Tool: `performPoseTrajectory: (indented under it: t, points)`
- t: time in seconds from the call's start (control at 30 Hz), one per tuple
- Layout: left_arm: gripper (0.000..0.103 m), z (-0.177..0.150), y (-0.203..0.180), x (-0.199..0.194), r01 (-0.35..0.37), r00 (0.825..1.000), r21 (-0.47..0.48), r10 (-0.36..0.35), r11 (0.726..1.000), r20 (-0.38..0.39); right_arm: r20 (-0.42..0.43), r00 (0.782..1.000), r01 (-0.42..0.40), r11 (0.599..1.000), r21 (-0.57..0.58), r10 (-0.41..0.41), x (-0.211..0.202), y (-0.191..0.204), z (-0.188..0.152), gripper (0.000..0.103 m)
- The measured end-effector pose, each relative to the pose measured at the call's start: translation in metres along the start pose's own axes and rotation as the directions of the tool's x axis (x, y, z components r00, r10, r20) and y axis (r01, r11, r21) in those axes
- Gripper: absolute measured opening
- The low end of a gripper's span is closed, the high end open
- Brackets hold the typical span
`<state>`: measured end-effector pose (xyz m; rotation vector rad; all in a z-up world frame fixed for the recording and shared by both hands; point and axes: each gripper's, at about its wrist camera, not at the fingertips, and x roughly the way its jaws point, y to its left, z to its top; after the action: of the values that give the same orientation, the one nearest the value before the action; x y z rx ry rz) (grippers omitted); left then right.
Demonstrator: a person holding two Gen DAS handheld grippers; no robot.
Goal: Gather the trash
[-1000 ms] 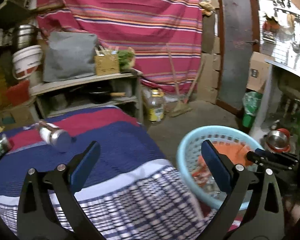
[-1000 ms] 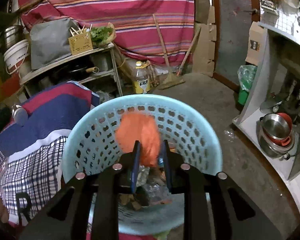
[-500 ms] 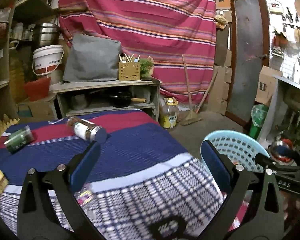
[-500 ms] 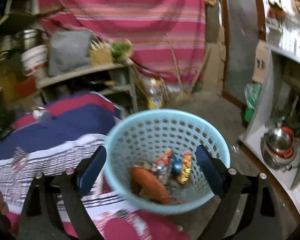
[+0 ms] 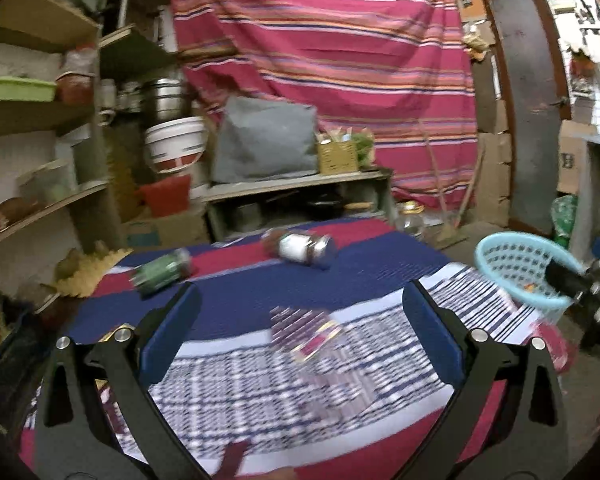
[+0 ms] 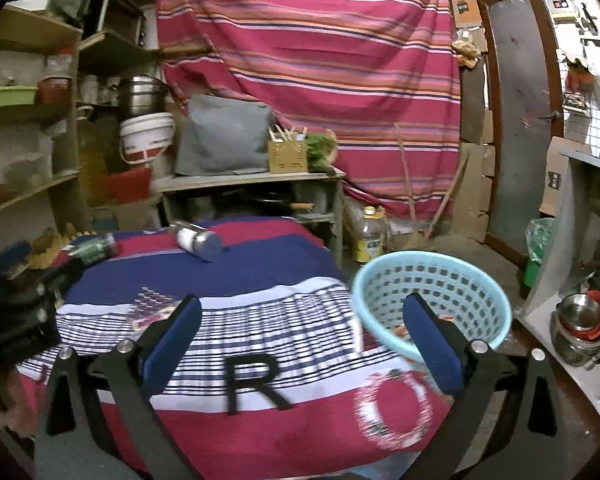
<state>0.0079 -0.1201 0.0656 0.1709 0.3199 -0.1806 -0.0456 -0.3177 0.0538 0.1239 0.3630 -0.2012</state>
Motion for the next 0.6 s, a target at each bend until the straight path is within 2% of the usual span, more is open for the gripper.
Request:
performPoseTrajectory:
  t: [0.2, 0.33, 0.6]
  points:
    - [0.098, -0.027, 0.028, -0.013, -0.032, 0.999, -0.005, 0.032, 0.999, -0.044, -0.015, 1.000, -0.010, 1.000, -0.026, 0.009, -0.003, 0.040, -0.024, 0.098]
    - [0.098, -0.040, 0.030, -0.014, -0.056, 0.996, 0.012, 0.057, 0.998, -0.064, -0.041, 0.999, -0.016, 0.999, -0.046, 0.014, 0.001, 0.058, -0.039, 0.098]
    - [0.098, -0.047, 0.041, -0.007, -0.050, 0.995, -0.032, 0.047, 0.998, -0.093, -0.037, 0.999, 0.006, 0.998, -0.060, -0.008, 0.002, 0.064, -0.051, 0.098]
